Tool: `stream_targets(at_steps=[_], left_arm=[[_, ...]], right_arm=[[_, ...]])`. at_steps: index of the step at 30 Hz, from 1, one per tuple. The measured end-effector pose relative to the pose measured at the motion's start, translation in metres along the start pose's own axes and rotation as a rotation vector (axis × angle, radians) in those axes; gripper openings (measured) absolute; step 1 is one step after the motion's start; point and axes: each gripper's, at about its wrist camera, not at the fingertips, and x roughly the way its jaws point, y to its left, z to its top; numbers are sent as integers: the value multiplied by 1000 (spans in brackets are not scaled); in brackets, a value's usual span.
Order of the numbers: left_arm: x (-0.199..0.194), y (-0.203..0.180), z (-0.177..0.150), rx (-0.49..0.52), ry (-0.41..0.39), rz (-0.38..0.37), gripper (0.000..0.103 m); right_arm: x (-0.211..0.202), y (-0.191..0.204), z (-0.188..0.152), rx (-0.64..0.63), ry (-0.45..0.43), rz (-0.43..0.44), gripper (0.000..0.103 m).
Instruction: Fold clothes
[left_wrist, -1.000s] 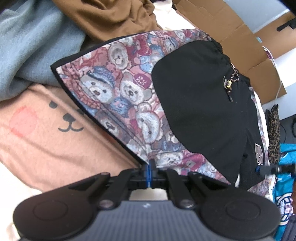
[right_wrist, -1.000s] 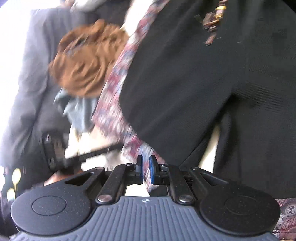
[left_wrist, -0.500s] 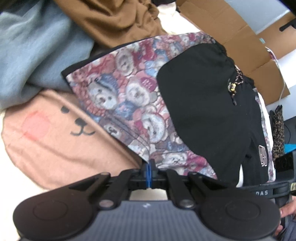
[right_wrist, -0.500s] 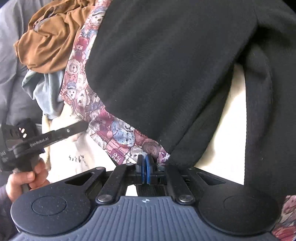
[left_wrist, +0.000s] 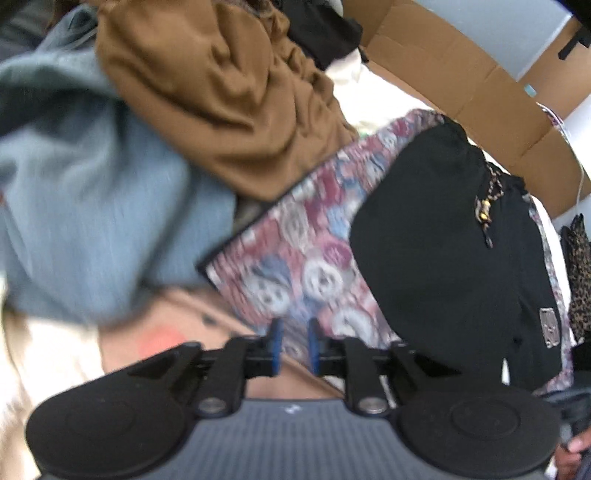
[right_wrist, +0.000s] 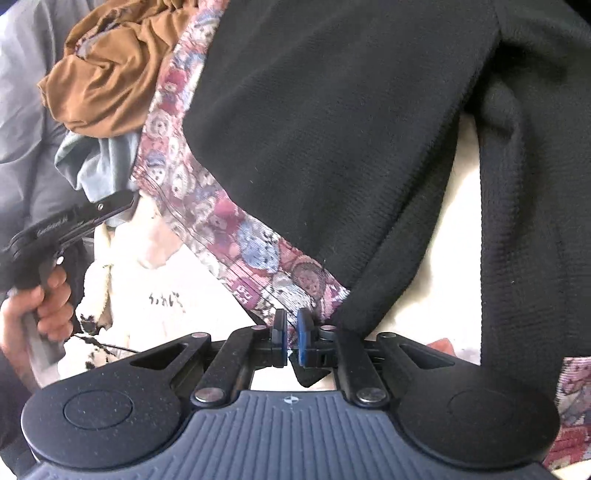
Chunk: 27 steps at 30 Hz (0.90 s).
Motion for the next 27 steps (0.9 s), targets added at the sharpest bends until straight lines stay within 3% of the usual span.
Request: stream_targets(at_steps=[6,18,21,24,27], left_arm=[[7,5,18,32,-48,67,38],[17,12,30,127,-54,201,37],[23,17,30,143,-35,188,36],[23,21,29,143,-29,174,36],[23,22,28,142,-22,162,36]], right_arm=[[-22,3,6,-14,-65,-1,5],[-34,-1,6,-1,-103,-8,6],[-35,-2,5,-6,-104,-8,7],[-36,-3,7,-15,-107,-13,27],[-37,-4,9,-14,-115,-19,28]])
